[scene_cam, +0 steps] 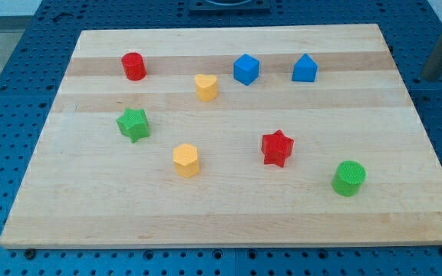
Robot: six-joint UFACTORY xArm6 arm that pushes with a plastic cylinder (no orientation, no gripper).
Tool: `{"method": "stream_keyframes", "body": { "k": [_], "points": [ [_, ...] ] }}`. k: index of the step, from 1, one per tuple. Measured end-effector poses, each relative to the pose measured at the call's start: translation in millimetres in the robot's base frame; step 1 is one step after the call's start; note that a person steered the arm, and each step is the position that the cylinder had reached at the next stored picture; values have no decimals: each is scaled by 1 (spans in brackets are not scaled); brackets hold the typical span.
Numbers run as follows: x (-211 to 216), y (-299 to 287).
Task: Point your arm to the blue triangle
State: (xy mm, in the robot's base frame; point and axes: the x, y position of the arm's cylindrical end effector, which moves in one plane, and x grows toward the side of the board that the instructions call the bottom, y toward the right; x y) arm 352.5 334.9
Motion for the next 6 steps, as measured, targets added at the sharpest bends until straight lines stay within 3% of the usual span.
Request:
{"method": "stream_keyframes", "body": {
  "k": [2,4,6],
  "points": [
    [9,-63],
    [-44,-76],
    [-58,-121]
  ]
}}
